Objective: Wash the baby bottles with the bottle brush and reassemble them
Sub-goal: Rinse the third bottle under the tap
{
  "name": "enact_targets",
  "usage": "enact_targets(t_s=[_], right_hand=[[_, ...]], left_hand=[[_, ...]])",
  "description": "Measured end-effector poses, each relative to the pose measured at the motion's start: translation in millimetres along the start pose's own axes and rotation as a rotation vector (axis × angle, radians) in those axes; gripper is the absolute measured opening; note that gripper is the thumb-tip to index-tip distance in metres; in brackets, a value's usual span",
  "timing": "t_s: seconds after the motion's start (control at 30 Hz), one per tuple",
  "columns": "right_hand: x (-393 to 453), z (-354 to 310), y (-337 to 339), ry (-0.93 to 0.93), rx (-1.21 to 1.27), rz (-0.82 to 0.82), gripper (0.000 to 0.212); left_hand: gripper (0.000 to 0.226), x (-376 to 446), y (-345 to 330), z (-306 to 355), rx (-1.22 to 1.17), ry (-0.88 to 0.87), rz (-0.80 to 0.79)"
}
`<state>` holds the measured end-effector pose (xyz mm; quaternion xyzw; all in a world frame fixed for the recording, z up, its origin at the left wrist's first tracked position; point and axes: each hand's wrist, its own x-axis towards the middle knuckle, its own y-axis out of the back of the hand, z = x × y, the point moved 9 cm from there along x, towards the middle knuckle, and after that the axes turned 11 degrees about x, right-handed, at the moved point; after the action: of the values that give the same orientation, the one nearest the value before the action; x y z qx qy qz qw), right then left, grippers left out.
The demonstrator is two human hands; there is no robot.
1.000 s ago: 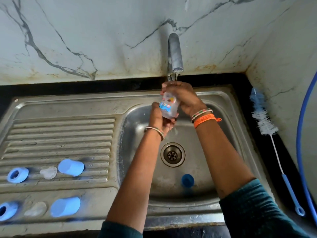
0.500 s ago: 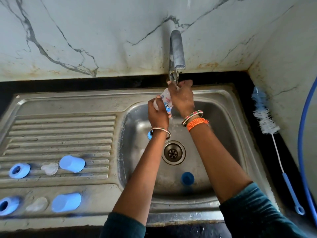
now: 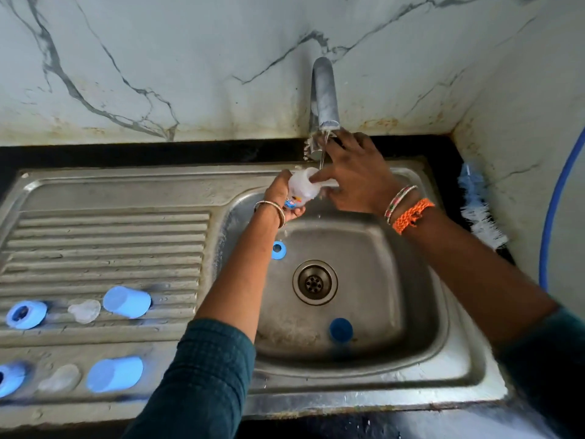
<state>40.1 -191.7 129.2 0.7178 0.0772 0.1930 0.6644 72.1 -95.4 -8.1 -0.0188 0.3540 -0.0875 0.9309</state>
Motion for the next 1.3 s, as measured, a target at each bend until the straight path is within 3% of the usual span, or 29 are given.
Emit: enact_targets(t_s=[0.07, 0.13, 0.2, 0.27, 0.33, 0.43, 0.57, 0.63, 0.73, 0.8, 0.87, 0.93, 1.0, 1.07, 1.13, 1.2, 1.23, 1.3], right_hand=[[0, 7, -4, -0.176, 0.104, 0.014, 0.036], [-4, 8, -23, -0.333, 0.411, -0.018, 0.039], [-10, 3, -33, -0.341, 0.649, -0.017, 0.043], [-16, 7, -30, -0.302, 0.613, -0.076, 0.051], [-15, 16, -13, -0.228, 0.356, -0.101, 0.060], [-8, 18, 12, -0.183, 0.148, 0.041, 0.054], [-20, 22, -23, -0.406, 0.521, 0.001, 0.024], [-25, 28, -34, -0.505, 0.604, 0.030, 0.022], [-28, 26, -33, -0.620, 0.709, 0.199, 0.022], [-31, 20, -33, -0.724, 0.898, 0.276, 0.023], [-31, 21, -39, -0.875, 1.211, 0.296, 0.028], [-27, 25, -48, -1.049, 1.588, 0.329, 0.026], [-19, 29, -55, -1.118, 1.721, 0.349, 0.025], [-12, 32, -55, -1.071, 1.616, 0.409, 0.027], [-11, 32, -54, -0.969, 1.584, 0.503, 0.032], [-11, 30, -52, -0.833, 1.751, 0.536, 0.039], [-9, 28, -50, -0.740, 1.848, 0.532, 0.038], [-4, 23, -42, -0.594, 1.994, 0.519, 0.033]], left_hand=[[0.032, 5, 1, 5, 0.025, -0.017, 0.073], [0.027, 5, 3, 7, 0.018, -0.038, 0.121], [0.023, 6, 11, 9, 0.003, -0.061, 0.171], [0.021, 4, 18, 14, 0.002, -0.090, 0.214], [0.022, 3, 18, 15, -0.001, -0.099, 0.220], [0.023, 3, 11, 17, 0.014, -0.108, 0.238], [0.022, 2, 10, 18, 0.010, -0.112, 0.295], [0.022, 0, 11, 13, -0.041, -0.100, 0.316], [0.023, -4, 10, 11, -0.167, -0.146, 0.364], [0.020, -19, 18, 20, -0.100, -0.308, 0.549], [0.019, -48, 25, 40, -0.041, -0.659, 0.738], [0.024, -76, 14, 54, 0.093, -1.040, 0.751], [0.028, -83, -3, 53, 0.299, -1.194, 0.714], [0.024, -73, -3, 51, 0.276, -1.031, 0.670], [0.026, -52, 2, 35, 0.106, -0.610, 0.545], [0.033, -32, -23, 11, -0.096, -0.147, 0.101], [0.036, -33, -35, 2, -0.180, 0.005, -0.073], [0.037, -38, -41, 0, -0.252, 0.096, -0.157]])
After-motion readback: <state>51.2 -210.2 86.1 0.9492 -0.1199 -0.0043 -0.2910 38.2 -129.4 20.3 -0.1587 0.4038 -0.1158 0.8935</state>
